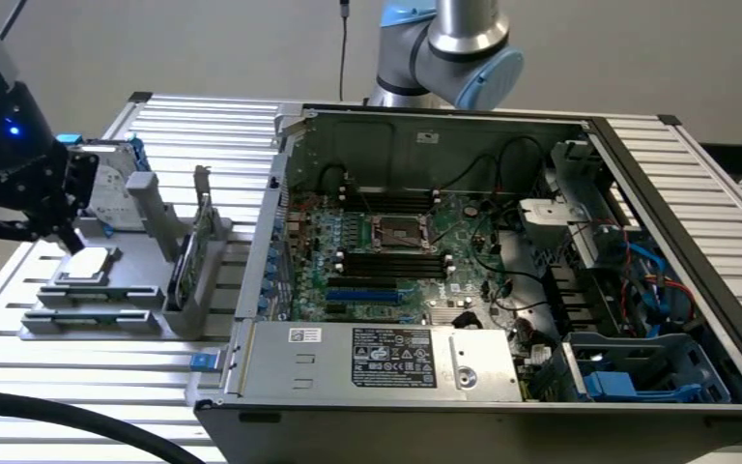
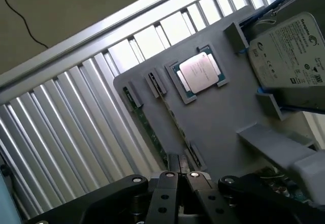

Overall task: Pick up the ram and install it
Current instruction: 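Pick up the ram and move it above insertion slot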

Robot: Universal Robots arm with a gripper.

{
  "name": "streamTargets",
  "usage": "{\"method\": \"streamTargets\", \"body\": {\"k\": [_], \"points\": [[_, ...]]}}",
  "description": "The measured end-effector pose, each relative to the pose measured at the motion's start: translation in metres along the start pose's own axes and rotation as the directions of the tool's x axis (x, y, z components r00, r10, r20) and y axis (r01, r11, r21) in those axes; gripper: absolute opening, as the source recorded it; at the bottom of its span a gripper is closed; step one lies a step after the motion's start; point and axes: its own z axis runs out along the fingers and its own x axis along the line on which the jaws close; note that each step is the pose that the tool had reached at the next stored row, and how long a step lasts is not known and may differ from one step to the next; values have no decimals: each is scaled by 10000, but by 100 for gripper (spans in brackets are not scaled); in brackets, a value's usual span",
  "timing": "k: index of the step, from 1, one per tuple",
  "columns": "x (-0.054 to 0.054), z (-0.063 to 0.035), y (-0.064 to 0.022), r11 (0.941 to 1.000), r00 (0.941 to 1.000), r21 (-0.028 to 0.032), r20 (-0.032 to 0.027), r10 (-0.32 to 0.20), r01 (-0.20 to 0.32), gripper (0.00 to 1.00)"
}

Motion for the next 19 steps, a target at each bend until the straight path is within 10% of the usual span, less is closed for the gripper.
{"method": "streamTargets", "body": {"k": [7,19], "points": [[-1,36,1,9921,9921,35,24,-1255,1255,11],[19,140,-6,9545,9545,44,41,-2983,2983,11]]}}
